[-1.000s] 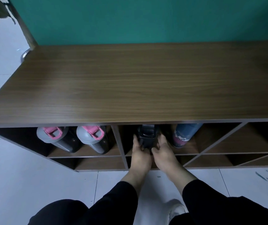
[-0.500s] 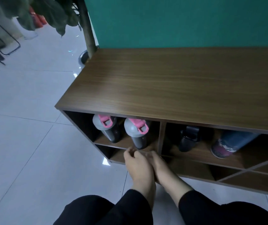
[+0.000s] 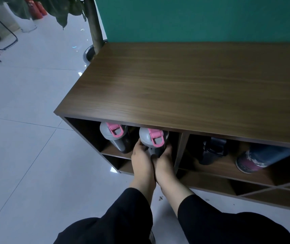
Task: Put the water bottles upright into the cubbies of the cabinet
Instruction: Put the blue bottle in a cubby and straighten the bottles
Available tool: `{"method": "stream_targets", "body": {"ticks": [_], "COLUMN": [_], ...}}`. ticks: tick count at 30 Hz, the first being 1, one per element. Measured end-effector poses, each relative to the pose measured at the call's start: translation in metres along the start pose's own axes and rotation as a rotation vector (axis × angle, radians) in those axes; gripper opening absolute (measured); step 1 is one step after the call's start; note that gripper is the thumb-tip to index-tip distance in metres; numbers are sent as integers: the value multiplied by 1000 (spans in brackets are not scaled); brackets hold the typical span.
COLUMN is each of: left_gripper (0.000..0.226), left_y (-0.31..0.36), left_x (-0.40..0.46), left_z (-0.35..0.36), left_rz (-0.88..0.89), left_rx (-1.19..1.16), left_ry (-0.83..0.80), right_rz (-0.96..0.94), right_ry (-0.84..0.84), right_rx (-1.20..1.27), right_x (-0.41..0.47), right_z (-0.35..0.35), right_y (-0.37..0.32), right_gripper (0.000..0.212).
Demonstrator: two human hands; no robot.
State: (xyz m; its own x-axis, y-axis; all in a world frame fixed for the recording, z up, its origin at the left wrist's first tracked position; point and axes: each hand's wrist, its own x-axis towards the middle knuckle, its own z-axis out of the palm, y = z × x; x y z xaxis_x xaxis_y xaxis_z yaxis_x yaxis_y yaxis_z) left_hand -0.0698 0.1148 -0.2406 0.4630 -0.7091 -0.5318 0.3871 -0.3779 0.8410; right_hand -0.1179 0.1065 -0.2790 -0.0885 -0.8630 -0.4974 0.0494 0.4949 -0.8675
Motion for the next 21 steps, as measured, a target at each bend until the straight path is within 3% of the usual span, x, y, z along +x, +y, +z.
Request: {"method": "stream_targets", "body": {"ticks": [1, 2, 5, 12, 16, 18, 21], "left_gripper": [25, 28, 44, 46, 43, 40, 47], "left_y": [1, 4, 6, 6, 11, 1, 5], "left_x": [3, 4, 11, 17, 12, 19, 7], "left_z": [1, 3, 5, 7, 7, 0, -18], "left_rz": [-20, -34, -92, -94, -95, -84, -89], "left_rx": [-30, -65, -139, -131, -150, -152, -65], "left_ry": [-16, -22, 1, 11, 10, 108, 329], "right_rz": [38, 69, 49, 85, 84, 82, 225], "right_ry": [-32, -50, -1, -15, 1, -17, -190], "right_rx": [-44, 64, 23, 32, -113, -236, -184], "right_x": [-2, 1, -6, -12, -17, -22, -27], "right_z": [1, 3, -1, -3, -5, -9, -4], "right_y": [-3, -2, -8, -11, -6, 1, 9], "right_gripper": [32, 37, 70, 75, 58, 41, 25]}}
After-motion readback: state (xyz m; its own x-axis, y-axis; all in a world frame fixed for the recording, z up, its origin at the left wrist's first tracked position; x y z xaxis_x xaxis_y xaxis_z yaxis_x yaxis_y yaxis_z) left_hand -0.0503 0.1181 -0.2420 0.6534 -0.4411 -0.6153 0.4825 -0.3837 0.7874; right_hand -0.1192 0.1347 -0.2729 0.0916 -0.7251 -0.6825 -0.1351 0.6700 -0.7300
